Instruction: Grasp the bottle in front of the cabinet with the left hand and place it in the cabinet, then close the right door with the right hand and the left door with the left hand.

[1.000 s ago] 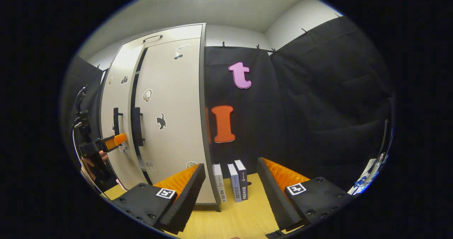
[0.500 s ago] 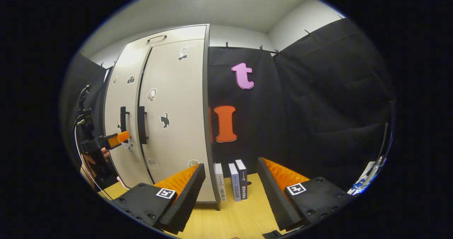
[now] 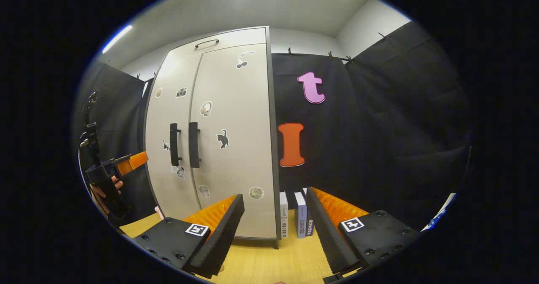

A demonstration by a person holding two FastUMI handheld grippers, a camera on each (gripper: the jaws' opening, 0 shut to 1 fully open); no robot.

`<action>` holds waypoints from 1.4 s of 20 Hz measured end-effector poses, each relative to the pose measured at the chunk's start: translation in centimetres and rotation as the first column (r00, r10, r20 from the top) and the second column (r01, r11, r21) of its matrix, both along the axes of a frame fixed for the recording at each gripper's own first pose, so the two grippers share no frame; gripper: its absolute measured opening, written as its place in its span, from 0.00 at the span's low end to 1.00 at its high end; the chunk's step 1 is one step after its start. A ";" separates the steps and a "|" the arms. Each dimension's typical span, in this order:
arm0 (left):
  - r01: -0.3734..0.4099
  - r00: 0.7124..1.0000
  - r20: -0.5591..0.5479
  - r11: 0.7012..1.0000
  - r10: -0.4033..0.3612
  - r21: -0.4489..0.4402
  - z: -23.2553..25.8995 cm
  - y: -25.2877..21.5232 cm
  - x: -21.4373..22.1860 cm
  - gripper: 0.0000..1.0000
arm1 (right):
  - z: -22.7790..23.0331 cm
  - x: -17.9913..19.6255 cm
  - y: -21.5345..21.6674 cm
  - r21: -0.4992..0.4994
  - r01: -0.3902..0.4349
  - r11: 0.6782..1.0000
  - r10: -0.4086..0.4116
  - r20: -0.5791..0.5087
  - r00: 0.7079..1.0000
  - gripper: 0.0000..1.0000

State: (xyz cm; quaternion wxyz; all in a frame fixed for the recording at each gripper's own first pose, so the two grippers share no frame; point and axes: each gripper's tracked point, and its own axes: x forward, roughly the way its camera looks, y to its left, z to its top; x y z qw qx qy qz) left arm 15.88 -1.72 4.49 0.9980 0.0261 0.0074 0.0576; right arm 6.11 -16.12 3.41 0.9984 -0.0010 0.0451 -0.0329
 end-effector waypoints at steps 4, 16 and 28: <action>-0.048 0.998 -0.050 0.999 0.047 -0.006 -1.3 0.7 -4.2 0.94 | -0.4 0.3 2.5 0.027 -0.072 0.997 0.072 0.008 0.997 0.98; -0.100 0.995 -0.030 0.993 0.098 -0.066 -2.9 -0.8 -8.2 0.95 | -1.0 -1.3 4.1 0.012 -0.093 0.996 0.092 0.068 0.993 0.98; -0.047 0.999 -0.018 0.997 0.046 -0.060 -2.4 -3.2 -6.4 0.94 | -1.1 -1.5 3.4 0.020 -0.072 0.997 0.070 0.067 0.995 0.98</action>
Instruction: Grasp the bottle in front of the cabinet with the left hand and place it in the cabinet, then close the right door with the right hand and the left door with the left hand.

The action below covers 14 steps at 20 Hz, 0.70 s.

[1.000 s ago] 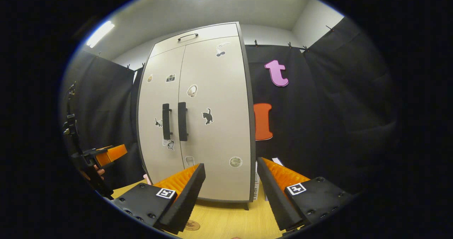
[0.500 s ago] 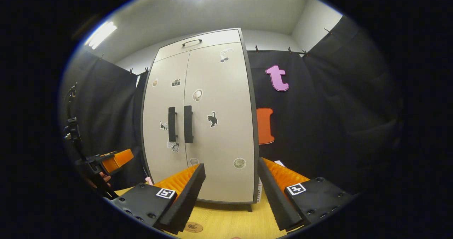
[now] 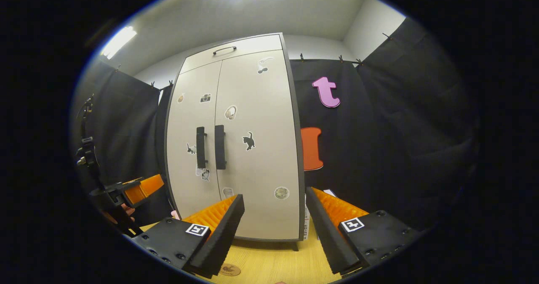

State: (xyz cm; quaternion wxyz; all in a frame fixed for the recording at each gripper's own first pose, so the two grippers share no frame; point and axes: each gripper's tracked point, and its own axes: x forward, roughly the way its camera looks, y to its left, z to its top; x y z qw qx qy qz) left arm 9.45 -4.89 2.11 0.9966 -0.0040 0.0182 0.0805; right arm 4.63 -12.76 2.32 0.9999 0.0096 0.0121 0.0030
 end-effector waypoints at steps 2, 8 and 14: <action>-0.002 1.000 0.006 1.000 0.001 0.010 0.2 0.1 0.0 0.94 | 0.0 0.1 0.0 0.001 0.000 1.000 0.000 0.002 1.000 0.98; -0.001 1.000 0.007 1.000 0.001 0.016 0.2 0.1 -0.2 0.94 | -0.2 0.3 0.1 0.004 -0.007 1.000 0.007 -0.002 1.000 0.98; -0.003 1.000 -0.002 1.000 0.003 0.016 0.0 0.2 -0.1 0.94 | -0.4 0.3 0.1 0.009 -0.008 1.000 0.008 -0.008 1.000 0.98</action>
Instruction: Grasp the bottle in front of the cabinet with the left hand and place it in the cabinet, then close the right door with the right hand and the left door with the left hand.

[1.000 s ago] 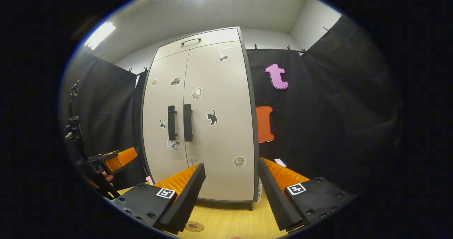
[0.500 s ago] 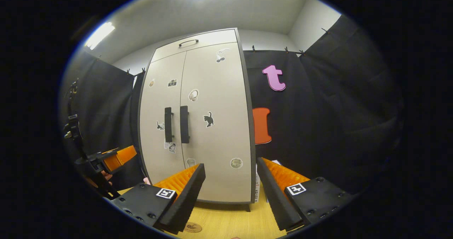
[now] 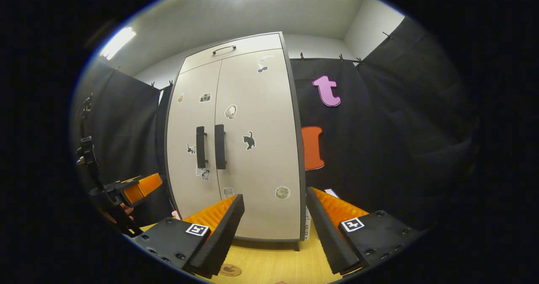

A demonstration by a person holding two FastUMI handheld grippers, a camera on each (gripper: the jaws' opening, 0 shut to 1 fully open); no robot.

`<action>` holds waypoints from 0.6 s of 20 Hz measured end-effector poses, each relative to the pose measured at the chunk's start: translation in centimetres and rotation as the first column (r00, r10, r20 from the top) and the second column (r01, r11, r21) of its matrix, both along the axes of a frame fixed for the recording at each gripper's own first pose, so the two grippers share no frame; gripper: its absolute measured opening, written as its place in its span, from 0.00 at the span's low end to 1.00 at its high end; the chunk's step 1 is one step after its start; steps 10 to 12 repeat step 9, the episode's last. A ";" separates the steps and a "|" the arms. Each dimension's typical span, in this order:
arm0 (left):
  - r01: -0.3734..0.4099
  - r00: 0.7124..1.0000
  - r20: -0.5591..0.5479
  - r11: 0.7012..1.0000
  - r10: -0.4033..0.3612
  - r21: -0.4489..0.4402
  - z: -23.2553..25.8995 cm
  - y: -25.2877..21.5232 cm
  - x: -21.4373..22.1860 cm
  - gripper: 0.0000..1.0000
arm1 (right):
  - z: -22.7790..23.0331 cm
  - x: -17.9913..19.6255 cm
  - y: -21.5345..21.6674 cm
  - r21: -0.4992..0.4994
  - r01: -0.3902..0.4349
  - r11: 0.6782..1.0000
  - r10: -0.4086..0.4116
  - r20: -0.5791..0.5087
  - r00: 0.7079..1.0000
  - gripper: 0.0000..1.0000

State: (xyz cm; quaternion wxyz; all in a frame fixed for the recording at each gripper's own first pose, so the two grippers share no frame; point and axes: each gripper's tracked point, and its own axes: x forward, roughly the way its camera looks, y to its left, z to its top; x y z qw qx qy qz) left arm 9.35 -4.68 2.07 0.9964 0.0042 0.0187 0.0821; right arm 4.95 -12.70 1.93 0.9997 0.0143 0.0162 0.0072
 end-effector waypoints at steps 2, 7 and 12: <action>0.003 1.000 -0.005 1.000 -0.003 -0.003 -0.2 0.0 -0.2 0.95 | -0.1 0.0 0.0 0.001 -0.001 1.000 0.001 -0.002 1.000 0.98; 0.009 1.000 -0.009 1.000 -0.009 0.005 -0.5 -0.2 -0.1 0.94 | -0.5 0.2 0.1 0.002 0.000 1.000 0.000 -0.014 1.000 0.98; 0.008 1.000 -0.009 1.000 -0.008 0.005 -0.6 -0.1 -0.1 0.94 | -0.6 0.2 0.1 0.006 0.001 1.000 0.000 -0.018 1.000 0.98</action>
